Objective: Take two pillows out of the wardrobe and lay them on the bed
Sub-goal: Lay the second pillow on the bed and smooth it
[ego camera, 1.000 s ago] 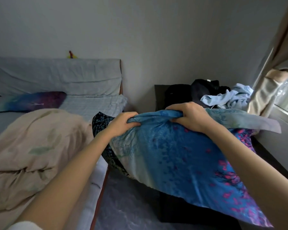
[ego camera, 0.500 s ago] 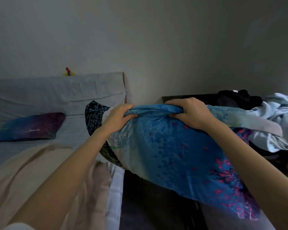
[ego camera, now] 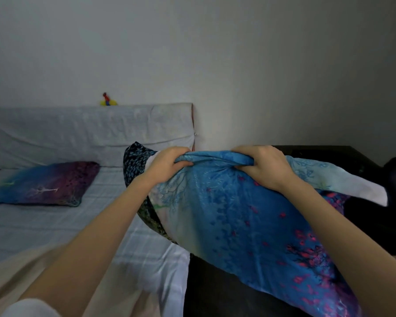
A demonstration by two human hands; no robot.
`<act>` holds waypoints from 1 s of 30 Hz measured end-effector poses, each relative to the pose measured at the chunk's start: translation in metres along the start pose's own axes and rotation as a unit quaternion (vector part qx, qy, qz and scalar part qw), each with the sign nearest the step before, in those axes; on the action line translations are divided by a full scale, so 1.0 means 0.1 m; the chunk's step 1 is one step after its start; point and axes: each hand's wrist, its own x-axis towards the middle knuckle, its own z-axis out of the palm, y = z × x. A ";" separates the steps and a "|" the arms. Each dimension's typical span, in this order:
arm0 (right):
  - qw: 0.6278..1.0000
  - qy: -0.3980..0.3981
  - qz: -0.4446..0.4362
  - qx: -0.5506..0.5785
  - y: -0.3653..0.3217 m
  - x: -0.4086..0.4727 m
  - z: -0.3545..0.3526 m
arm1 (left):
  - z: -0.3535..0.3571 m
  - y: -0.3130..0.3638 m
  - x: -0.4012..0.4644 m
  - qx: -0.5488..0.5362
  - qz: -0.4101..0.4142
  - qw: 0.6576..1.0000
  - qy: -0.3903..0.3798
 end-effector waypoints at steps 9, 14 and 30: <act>0.997 -0.033 -0.066 0.019 0.60 1.81 0.56 | -0.10 -1.28 1.04 0.025 -0.058 0.997 0.048; 0.995 -0.004 -0.091 0.042 0.71 2.63 1.04 | -0.21 -1.98 1.38 0.066 -0.081 0.989 0.106; 0.959 -0.022 -0.102 0.263 0.70 4.78 3.01 | -0.66 -4.14 1.82 0.157 -0.199 0.961 0.109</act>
